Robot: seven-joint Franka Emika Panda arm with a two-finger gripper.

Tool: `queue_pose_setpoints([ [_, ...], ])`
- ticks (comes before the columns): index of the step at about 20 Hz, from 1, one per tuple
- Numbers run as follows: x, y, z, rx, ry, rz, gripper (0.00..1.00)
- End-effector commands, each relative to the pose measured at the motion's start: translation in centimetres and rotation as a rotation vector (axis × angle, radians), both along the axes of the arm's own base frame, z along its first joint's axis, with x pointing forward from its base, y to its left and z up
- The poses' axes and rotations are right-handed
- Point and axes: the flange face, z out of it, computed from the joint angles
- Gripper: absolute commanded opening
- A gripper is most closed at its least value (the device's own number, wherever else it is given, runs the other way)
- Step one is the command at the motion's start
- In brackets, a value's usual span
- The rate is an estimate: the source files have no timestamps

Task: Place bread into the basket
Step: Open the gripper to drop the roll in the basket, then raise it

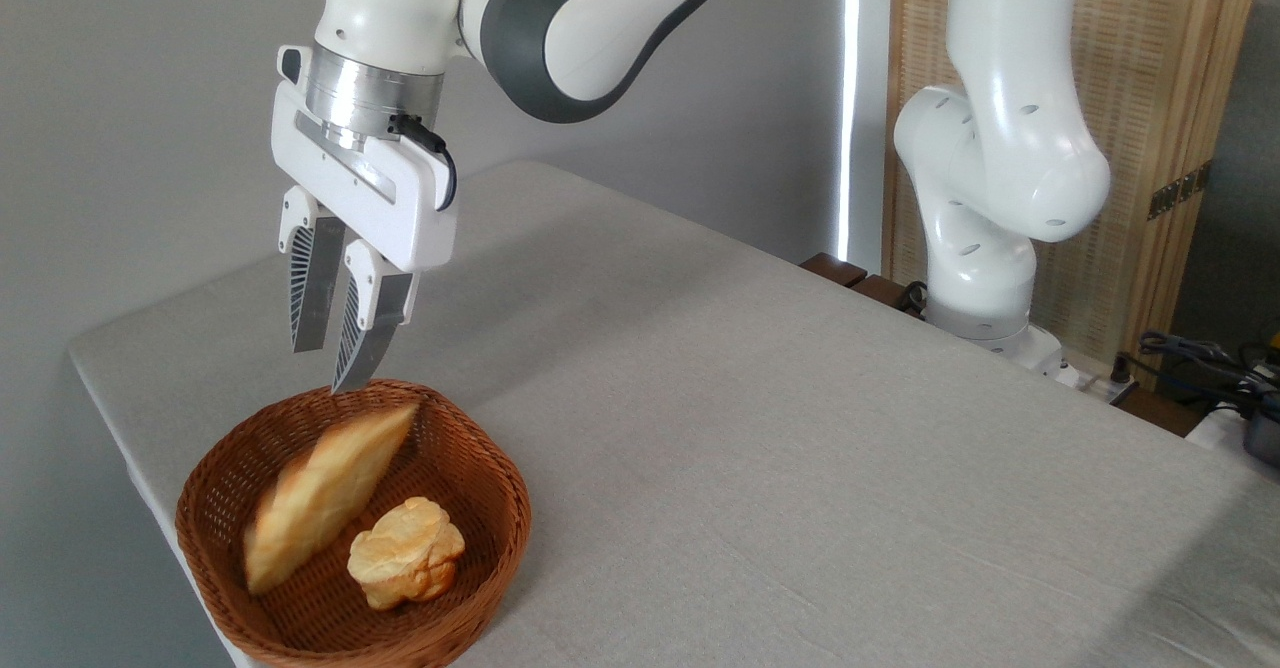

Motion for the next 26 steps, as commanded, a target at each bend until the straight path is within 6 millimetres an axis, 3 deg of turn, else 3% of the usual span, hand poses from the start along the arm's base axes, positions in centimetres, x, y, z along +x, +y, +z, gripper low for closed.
queue_pose_setpoints([
  [1, 0.5, 0.3, 0.4, -0.008, -0.017, -0.006, 1.00],
  [9, -0.4, 1.3, 1.6, -0.010, 0.029, 0.013, 1.00],
  [14, -1.9, 1.5, 5.9, 0.021, 0.192, -0.013, 1.00],
  [16, -2.7, 1.8, 6.7, 0.025, 0.232, -0.013, 1.00],
  [20, -3.9, 2.1, 5.4, 0.064, 0.361, -0.028, 1.00],
  [24, -3.8, 3.2, 5.2, 0.074, 0.370, -0.053, 1.00],
  [26, -3.7, 4.7, 5.1, 0.083, 0.379, -0.085, 1.00],
])
